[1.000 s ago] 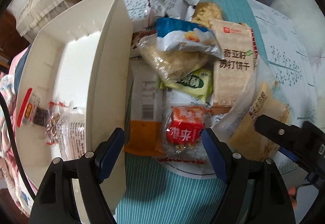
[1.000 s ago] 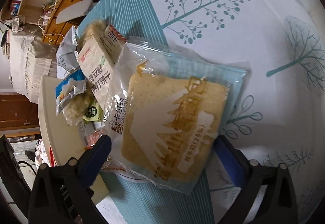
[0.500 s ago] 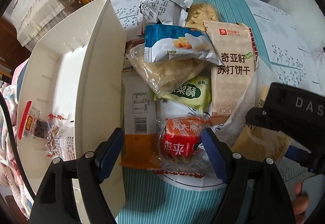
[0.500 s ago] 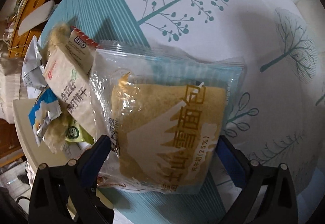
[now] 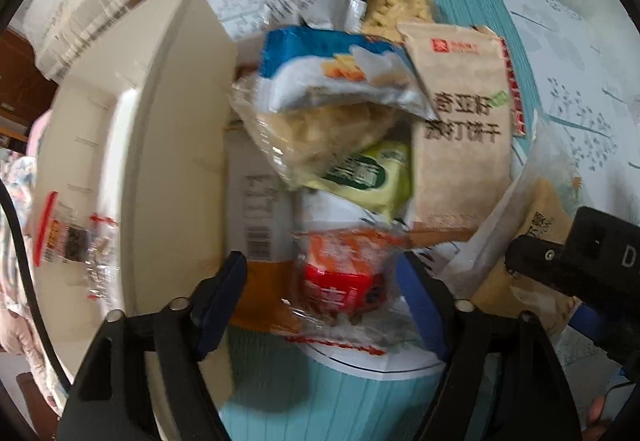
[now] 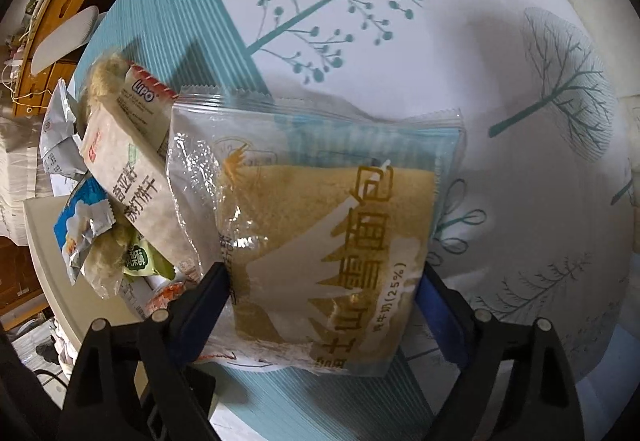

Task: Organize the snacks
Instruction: 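Grasp the red-wrapped cake with the left tool while the right tool grasps the yellow bread bag, then carry the red-wrapped cake toward the tray while the right tool lifts the bread bag, then release the red cake into the tray while the right tool releases the bread bag, then move both open tools back over the snack pile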

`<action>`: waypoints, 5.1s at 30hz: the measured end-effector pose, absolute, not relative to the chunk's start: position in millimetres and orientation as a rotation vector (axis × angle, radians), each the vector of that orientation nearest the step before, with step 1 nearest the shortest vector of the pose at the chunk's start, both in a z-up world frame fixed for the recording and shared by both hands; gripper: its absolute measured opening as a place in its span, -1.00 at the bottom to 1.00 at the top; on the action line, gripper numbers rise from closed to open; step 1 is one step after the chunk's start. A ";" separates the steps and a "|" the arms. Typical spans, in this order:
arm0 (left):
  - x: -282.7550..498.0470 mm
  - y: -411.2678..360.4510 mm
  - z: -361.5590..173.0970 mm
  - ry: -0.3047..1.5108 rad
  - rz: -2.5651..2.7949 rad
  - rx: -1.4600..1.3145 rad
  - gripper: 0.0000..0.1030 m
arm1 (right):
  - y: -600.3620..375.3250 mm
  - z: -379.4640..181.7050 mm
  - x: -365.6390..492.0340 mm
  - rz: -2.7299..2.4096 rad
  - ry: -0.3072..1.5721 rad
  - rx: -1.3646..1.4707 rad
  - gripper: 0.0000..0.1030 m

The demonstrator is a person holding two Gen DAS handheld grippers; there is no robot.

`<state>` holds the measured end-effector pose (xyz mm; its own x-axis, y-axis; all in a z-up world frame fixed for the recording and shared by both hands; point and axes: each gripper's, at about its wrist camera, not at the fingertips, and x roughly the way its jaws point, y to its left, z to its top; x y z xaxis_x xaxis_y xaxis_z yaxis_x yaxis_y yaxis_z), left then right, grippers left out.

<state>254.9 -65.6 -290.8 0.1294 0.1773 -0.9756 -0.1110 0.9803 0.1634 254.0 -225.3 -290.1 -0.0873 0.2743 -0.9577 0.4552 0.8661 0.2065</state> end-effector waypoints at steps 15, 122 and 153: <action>244.7 -60.1 -302.8 1.447 0.167 0.010 -0.09 | -253.9 -301.2 242.7 -0.223 1.694 0.667 0.76; 94.0 190.0 -127.5 1.152 -0.254 -0.013 0.43 | -8.0 -155.6 94.0 0.060 1.199 0.695 0.44; 211.7 16.8 -130.7 1.351 -0.128 -0.105 0.45 | -125.2 -153.8 152.8 0.181 1.068 0.146 0.44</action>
<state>211.7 16.8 -130.7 0.2131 -0.1522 -0.9651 0.0313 0.9884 -0.1489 152.8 -125.2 -153.8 0.4696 0.2175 -0.8557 -0.0762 0.9756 0.2061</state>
